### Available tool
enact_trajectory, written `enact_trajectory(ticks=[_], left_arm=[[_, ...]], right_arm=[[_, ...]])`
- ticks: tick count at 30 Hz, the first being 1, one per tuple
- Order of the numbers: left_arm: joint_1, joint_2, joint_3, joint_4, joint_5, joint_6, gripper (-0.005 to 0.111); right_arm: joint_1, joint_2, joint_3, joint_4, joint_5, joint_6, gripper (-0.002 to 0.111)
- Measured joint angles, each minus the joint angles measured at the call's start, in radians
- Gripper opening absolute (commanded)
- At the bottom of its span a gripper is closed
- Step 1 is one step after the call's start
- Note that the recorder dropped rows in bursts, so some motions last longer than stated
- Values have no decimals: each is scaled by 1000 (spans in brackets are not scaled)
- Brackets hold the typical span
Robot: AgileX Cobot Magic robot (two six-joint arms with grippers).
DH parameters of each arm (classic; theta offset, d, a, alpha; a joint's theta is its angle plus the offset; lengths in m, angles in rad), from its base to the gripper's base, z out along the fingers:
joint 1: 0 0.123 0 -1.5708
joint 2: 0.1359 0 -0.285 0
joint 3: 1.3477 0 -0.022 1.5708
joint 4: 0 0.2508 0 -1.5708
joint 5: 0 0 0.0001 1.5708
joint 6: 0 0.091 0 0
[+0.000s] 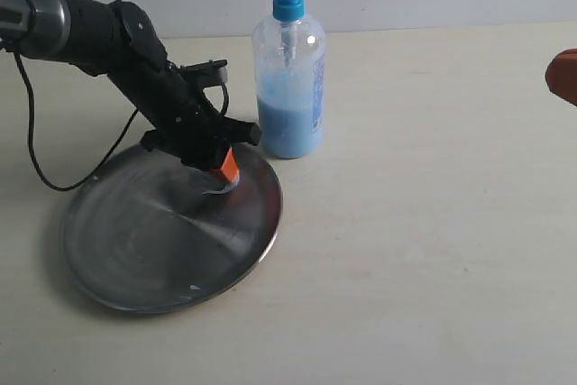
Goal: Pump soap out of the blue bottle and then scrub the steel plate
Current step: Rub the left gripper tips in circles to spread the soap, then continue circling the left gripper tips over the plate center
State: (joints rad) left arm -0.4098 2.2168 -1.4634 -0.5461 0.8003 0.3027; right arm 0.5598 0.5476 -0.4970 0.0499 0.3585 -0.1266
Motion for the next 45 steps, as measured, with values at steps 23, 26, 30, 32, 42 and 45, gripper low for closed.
enact_trajectory(ticks=[23,26,30,32,42,45], left_arm=[[-30,-5,-5,86,1,-44,0],[-37,-3,-5,73,-32,-36,0],[-37,-2,-5,121,-73,-50,0],[-37,-2,-5,185,-89,-86,0],[-37,-13,-9,386,-36,-204,0],[-41,-14,-10,386,0,-206,0]], right_arm=[[0,0,0,0,0,0,0],[0,0,0,0,0,0,0],[0,0,0,0,0,0,0],[0,0,0,0,0,0,0],[0,0,0,0,0,0,0],[0,0,0,0,0,0,0]])
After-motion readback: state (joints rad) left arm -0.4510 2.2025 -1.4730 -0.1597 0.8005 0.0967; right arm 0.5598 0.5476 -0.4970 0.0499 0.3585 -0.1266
